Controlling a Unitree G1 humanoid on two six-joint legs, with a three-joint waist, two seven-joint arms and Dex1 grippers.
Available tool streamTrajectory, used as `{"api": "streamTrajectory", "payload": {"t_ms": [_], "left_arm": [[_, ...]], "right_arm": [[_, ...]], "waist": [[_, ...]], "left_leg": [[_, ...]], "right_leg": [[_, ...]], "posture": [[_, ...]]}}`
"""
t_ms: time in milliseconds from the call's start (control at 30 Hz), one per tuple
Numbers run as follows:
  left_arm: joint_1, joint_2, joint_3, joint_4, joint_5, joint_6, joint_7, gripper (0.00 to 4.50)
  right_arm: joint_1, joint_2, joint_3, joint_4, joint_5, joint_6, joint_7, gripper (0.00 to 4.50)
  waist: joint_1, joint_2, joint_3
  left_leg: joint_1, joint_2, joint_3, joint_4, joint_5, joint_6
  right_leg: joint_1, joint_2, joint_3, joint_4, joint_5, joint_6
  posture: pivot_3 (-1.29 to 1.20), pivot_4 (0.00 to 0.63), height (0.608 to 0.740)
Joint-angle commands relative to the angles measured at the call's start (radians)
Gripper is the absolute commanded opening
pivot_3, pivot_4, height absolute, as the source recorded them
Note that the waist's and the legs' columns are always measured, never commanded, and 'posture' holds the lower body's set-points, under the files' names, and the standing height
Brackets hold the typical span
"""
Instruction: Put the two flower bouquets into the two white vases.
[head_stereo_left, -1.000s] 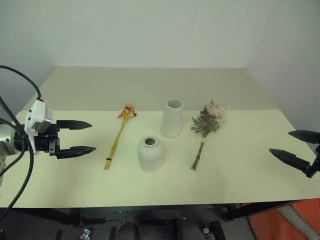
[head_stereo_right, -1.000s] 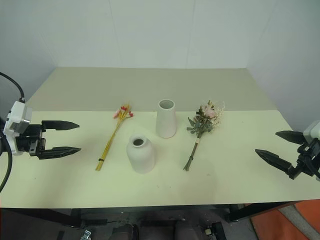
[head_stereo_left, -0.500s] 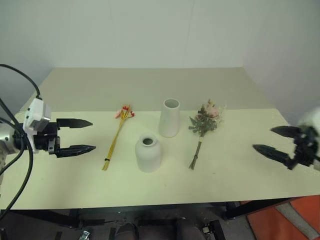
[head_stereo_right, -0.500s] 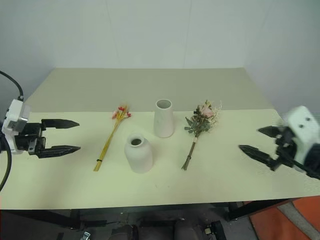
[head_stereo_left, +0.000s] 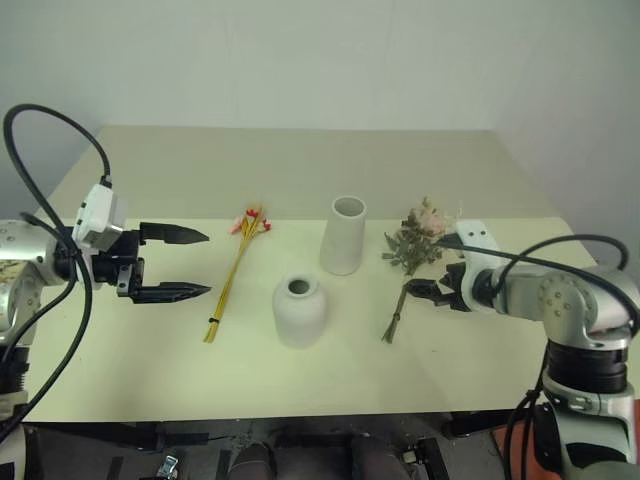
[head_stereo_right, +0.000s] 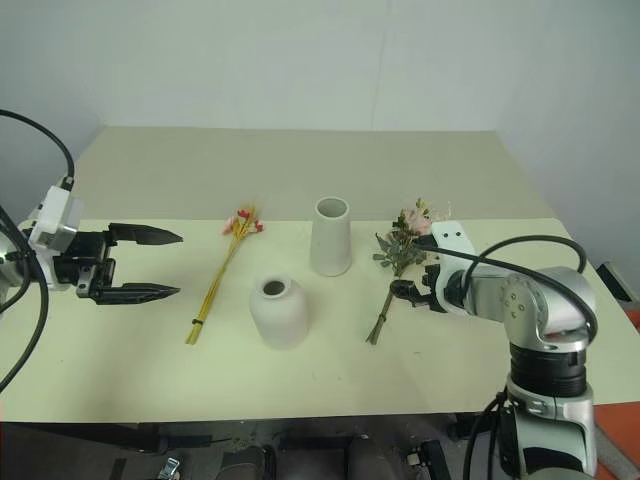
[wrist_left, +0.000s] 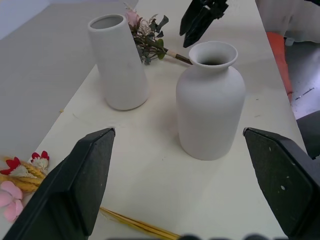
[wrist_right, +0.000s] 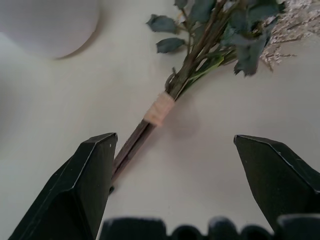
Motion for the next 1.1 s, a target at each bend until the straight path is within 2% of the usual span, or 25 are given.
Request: {"api": "streamTrajectory", "payload": {"t_ms": [33,300,333,400,700,767,900,967,1067,1100], "left_arm": [[-0.017,-0.001,0.004,0.005,0.005,-0.030,-0.009,4.46],[0.001,-0.006,0.013,-0.007,0.003,-0.032,-0.005,4.46],[0.004,-0.006,0.015,-0.009,0.003,-0.032,-0.004,4.49],[0.012,-0.005,0.018,-0.011,0.002,-0.033,-0.002,4.50],[0.055,0.005,0.039,-0.031,-0.002,-0.027,0.014,4.50],[0.061,0.008,0.043,-0.034,-0.004,-0.026,0.015,4.50],[0.069,0.011,0.051,-0.041,-0.004,-0.019,0.019,4.50],[0.070,0.014,0.054,-0.045,-0.005,-0.015,0.022,4.50],[0.068,0.020,0.058,-0.045,-0.005,-0.011,0.024,4.50],[0.067,0.022,0.059,-0.046,-0.006,-0.008,0.025,4.50]], "right_arm": [[-0.070,0.015,-0.024,0.055,-0.008,0.008,-0.036,4.42],[-0.148,0.107,0.025,0.169,-0.054,0.008,-0.046,4.42],[-0.156,0.118,0.028,0.191,-0.064,0.003,-0.040,4.24],[-0.164,0.129,0.043,0.230,-0.088,-0.031,-0.033,3.83],[-0.215,0.133,0.061,0.401,-0.165,-0.160,0.007,0.72],[-0.219,0.134,0.064,0.412,-0.174,-0.168,0.014,0.25],[-0.230,0.146,0.045,0.416,-0.187,-0.159,0.008,0.24],[-0.235,0.156,0.009,0.386,-0.220,-0.166,-0.047,0.24],[-0.231,0.183,-0.052,0.282,-0.292,-0.360,-0.161,0.24],[-0.223,0.197,-0.058,0.218,-0.320,-0.506,-0.187,0.24]], "waist": [[-0.002,0.000,0.000],[-0.015,0.000,0.000],[-0.016,0.000,0.000],[-0.015,0.000,0.000],[-0.015,0.000,0.000],[-0.015,0.000,0.000],[-0.015,0.000,0.000],[-0.015,0.000,0.000],[-0.015,0.000,0.000],[-0.015,0.001,0.000]], "left_leg": [[0.000,0.000,0.000,0.000,0.000,0.000],[0.002,0.000,-0.001,0.002,0.001,0.001],[0.003,0.000,-0.001,0.002,0.001,0.001],[0.004,0.000,-0.001,0.002,0.001,0.001],[0.004,0.000,-0.002,0.002,0.002,0.001],[0.004,0.000,-0.002,0.002,0.002,0.001],[0.004,0.000,-0.002,0.002,0.002,0.001],[0.004,0.000,-0.002,0.002,0.002,0.001],[0.004,0.000,-0.002,0.002,0.002,0.001],[0.004,0.000,-0.002,0.002,0.002,0.001]], "right_leg": [[0.000,0.000,0.000,0.001,0.000,0.000],[0.000,0.000,0.000,0.007,0.001,0.000],[0.000,0.001,0.000,0.008,0.001,0.000],[0.000,0.002,0.001,0.010,0.001,0.000],[0.000,0.002,0.000,0.010,0.001,-0.001],[0.000,0.002,0.000,0.010,0.001,-0.001],[0.000,0.002,0.000,0.009,0.001,-0.001],[0.000,0.002,0.000,0.010,0.001,-0.001],[-0.001,0.002,0.000,0.010,0.001,-0.001],[-0.001,0.002,0.000,0.010,0.001,-0.001]], "posture": [[0.00,0.150,0.740],[0.00,0.150,0.740],[0.00,0.150,0.740],[0.00,0.150,0.740],[0.00,0.150,0.740],[0.00,0.150,0.740],[0.00,0.150,0.740],[0.00,0.150,0.740],[0.00,0.150,0.740],[0.00,0.150,0.740]]}}
